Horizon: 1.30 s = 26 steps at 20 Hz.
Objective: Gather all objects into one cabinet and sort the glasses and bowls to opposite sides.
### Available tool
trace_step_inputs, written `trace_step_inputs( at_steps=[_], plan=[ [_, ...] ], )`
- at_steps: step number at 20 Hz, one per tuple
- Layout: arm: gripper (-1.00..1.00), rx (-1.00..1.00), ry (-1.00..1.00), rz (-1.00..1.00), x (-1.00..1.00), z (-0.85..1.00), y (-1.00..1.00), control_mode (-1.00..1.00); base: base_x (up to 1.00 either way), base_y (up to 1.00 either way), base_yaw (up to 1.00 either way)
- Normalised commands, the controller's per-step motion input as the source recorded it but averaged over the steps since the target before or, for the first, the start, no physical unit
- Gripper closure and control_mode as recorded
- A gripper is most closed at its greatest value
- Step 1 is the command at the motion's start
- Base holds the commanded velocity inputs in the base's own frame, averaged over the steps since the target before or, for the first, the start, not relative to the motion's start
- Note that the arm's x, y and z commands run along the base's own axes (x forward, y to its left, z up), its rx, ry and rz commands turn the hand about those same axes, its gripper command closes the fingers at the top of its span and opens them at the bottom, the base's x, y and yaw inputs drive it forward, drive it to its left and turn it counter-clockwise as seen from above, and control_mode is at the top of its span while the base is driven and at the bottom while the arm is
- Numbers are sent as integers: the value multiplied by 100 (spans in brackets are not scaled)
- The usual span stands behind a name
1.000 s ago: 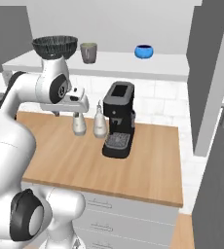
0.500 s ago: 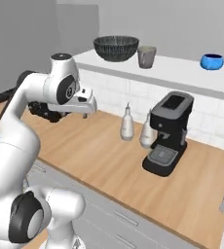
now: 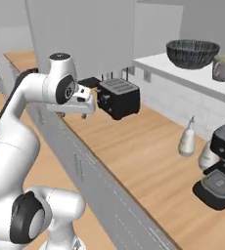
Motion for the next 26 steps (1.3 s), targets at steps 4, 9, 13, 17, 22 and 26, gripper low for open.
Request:
trace_step_inputs(
  at_steps=[4, 9, 13, 17, 22, 26],
  plan=[
    [-100, 0, 0, 0, 0, 0, 0, 100, -9, 40, 73],
    [-100, 0, 0, 0, 0, 0, 0, 100, 0, 49, 79],
    [-100, 0, 0, 0, 0, 0, 0, 100, 22, 59, 73],
    [-100, 0, 0, 0, 0, 0, 0, 100, 97, 27, 14],
    [-100, 0, 0, 0, 0, 0, 0, 100, 100, -5, 10],
    [-100, 0, 0, 0, 0, 0, 0, 100, 100, 0, 8]
  ],
)
